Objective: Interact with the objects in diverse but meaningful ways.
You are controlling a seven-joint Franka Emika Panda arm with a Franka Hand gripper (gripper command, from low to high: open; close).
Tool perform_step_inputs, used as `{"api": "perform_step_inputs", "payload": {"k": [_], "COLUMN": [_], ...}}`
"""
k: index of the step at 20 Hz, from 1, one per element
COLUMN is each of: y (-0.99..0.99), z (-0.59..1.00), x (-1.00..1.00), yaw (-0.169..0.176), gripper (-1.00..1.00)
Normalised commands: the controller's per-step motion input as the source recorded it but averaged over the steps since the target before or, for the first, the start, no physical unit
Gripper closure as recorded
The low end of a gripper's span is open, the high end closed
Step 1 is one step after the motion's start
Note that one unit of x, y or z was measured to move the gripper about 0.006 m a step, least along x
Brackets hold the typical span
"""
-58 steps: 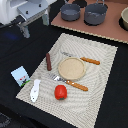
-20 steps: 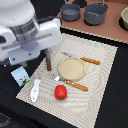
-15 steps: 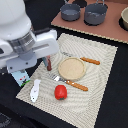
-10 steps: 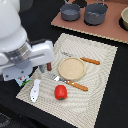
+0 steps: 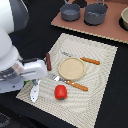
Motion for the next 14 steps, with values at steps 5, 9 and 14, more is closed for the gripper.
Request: {"api": "perform_step_inputs", "payload": {"k": [5, 9, 14], "y": [0.02, 0.15, 0.05], "z": [0.2, 0.12, -0.18], "x": [0.64, 0.61, 0.34], "yaw": [-0.074, -0.02, -0.028], "gripper": [-1.0, -1.0, -1.0]}}
